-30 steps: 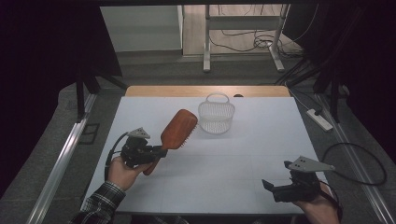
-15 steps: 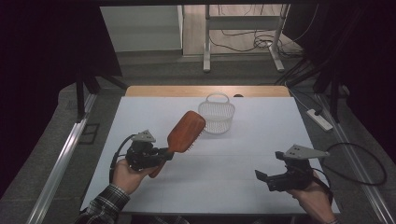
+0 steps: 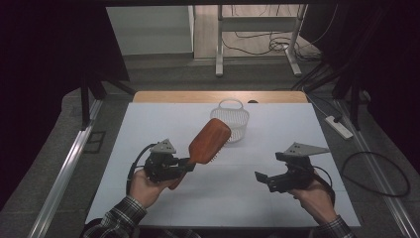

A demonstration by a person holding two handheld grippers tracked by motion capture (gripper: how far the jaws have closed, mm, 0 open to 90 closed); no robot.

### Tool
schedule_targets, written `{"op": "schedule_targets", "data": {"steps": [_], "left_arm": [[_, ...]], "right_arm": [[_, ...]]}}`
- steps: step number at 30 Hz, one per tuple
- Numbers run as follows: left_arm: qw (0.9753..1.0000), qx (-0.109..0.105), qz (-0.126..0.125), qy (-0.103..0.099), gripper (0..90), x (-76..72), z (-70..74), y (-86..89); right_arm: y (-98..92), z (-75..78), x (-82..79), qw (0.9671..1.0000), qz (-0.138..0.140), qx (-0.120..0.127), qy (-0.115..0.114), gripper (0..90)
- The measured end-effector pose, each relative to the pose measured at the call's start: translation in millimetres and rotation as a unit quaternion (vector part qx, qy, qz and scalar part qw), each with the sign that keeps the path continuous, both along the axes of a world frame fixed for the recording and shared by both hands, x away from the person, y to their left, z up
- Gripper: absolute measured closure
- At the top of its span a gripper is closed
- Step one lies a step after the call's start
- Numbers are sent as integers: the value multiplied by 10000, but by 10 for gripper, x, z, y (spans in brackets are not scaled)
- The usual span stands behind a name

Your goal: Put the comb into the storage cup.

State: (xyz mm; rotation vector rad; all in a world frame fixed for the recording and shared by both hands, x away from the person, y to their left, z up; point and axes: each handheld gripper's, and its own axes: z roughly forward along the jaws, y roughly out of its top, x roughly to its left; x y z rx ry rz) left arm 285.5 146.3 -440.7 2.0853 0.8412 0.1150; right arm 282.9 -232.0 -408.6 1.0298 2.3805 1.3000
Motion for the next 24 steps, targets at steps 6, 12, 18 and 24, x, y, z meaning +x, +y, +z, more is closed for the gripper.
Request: {"op": "schedule_targets", "data": {"steps": [6,12,18,24], "left_arm": [[10000,-56,-21,-60,724,-5,5,-57],[9999,-82,-86,-120,725,-15,16,-130],[9997,-127,-141,-159,725,-23,16,-203],[9994,-239,-186,-157,725,-20,17,-249]], "right_arm": [[100,-1,84,9997,101,197,101,0],[208,33,141,9992,211,322,76,0],[313,62,205,9990,216,356,170,0],[417,92,271,9982,284,456,253,0]]}}
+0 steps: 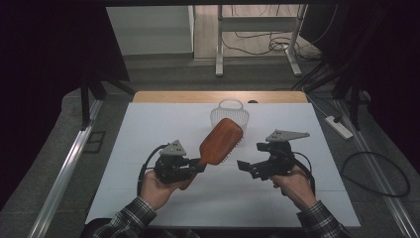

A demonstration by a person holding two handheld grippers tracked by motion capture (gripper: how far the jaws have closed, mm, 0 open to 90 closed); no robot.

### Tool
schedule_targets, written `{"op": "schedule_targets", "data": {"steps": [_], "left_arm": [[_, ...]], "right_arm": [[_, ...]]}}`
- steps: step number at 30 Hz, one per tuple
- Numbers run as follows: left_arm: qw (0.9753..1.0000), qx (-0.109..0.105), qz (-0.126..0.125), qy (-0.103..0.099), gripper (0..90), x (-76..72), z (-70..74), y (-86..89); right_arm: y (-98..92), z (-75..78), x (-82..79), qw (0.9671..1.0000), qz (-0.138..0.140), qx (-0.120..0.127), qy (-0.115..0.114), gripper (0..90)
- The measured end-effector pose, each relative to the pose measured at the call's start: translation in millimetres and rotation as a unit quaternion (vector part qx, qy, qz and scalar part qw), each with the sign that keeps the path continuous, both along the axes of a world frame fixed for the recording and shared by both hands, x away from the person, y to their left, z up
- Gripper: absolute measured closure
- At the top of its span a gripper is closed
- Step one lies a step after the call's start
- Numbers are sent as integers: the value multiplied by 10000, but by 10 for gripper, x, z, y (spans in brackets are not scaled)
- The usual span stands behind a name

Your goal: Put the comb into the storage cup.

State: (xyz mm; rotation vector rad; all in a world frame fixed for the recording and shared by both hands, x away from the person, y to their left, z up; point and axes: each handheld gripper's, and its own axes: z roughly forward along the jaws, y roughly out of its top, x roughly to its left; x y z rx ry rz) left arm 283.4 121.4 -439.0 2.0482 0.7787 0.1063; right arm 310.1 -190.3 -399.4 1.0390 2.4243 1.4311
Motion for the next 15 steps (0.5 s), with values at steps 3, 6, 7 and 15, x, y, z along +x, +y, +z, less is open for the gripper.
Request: {"op": "schedule_targets", "data": {"steps": [3,6,7,15], "left_arm": [[10000,-18,-31,11,725,1,-2,-21],[10000,-4,-53,-11,724,-2,-2,-47],[10000,0,-45,-27,725,-4,-3,-55],[10000,-41,-38,-79,724,-10,-4,-83]], "right_arm": [[61,30,24,9999,49,98,54,0],[125,49,53,9998,39,144,89,0],[142,53,65,9998,34,126,114,0],[251,59,155,9992,-120,63,371,0]]}}
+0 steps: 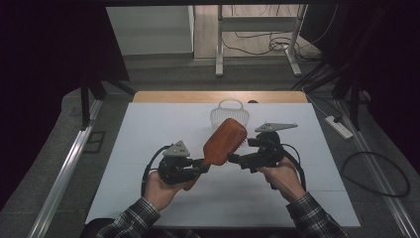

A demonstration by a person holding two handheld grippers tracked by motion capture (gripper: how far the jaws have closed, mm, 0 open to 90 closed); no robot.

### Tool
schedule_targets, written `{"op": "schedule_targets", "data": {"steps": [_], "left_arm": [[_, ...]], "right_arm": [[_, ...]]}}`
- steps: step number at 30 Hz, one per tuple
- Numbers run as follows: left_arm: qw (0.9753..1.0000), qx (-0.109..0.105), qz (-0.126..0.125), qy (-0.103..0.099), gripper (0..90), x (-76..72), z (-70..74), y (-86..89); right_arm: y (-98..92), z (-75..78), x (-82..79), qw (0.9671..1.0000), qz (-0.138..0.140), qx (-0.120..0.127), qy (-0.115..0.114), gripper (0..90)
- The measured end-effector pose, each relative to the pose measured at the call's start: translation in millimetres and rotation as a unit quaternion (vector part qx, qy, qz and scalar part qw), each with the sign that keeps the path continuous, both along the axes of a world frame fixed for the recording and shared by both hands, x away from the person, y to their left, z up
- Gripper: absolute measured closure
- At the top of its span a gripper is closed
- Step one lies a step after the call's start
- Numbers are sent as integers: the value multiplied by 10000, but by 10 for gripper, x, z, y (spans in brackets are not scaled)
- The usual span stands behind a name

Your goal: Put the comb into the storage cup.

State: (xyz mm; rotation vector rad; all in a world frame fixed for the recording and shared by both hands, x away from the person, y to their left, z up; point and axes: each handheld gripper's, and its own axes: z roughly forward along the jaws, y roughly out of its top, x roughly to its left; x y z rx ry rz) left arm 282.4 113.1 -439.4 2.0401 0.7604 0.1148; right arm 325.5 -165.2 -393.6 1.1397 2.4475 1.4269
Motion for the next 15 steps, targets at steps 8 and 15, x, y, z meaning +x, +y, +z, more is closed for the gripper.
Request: {"op": "schedule_targets", "data": {"steps": [8,15], "left_arm": [[10000,-1,-13,-33,724,-11,0,-20],[10000,-29,12,-57,724,-10,1,-17]], "right_arm": [[89,7,97,9999,-43,39,163,0],[145,3,192,9985,-134,345,414,0]]}}
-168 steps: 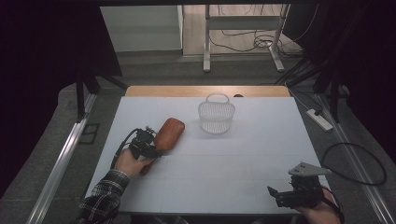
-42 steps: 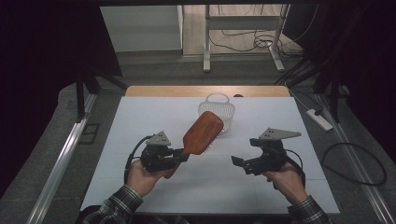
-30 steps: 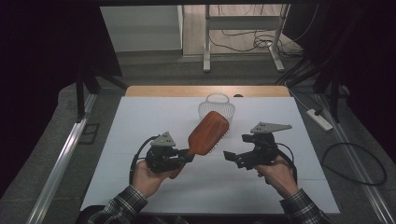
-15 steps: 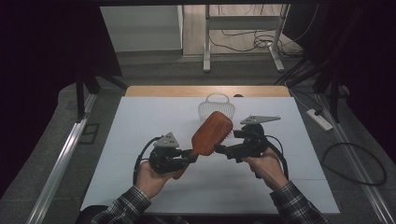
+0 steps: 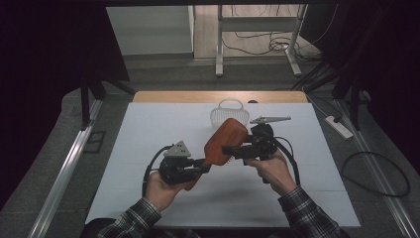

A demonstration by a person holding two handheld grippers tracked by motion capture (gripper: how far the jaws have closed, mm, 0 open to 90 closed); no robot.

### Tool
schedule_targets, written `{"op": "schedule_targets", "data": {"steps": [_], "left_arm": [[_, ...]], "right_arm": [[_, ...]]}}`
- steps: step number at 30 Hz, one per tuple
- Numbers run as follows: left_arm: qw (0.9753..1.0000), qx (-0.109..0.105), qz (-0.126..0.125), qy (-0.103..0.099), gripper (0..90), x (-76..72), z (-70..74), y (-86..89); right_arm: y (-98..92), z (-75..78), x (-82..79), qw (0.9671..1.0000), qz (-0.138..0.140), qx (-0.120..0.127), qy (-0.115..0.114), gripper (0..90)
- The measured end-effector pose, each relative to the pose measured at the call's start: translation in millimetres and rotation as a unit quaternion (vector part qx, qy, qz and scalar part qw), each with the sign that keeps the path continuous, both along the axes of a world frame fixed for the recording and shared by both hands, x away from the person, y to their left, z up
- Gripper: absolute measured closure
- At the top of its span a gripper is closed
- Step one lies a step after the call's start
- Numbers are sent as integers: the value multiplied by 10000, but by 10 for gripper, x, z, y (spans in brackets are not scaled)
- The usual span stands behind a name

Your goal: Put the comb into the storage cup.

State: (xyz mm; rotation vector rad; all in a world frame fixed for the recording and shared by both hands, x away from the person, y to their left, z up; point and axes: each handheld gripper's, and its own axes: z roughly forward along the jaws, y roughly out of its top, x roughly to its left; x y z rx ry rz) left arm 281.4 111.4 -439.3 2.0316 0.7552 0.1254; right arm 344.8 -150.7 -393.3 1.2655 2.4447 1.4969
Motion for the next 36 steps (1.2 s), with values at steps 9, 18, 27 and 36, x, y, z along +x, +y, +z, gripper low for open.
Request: {"op": "schedule_targets", "data": {"steps": [9,18,27,36], "left_arm": [[10000,-22,20,-76,724,-13,11,-6],[9999,2,21,-110,724,-18,0,-26],[9999,90,0,-76,724,-12,-38,-55],[9990,430,-44,-111,723,-14,-85,-153]], "right_arm": [[93,-25,85,9999,-15,52,126,6],[87,-22,98,9992,-19,353,210,212],[29,-26,114,9953,89,810,527,388],[-27,-25,145,9898,401,1033,899,522]]}}
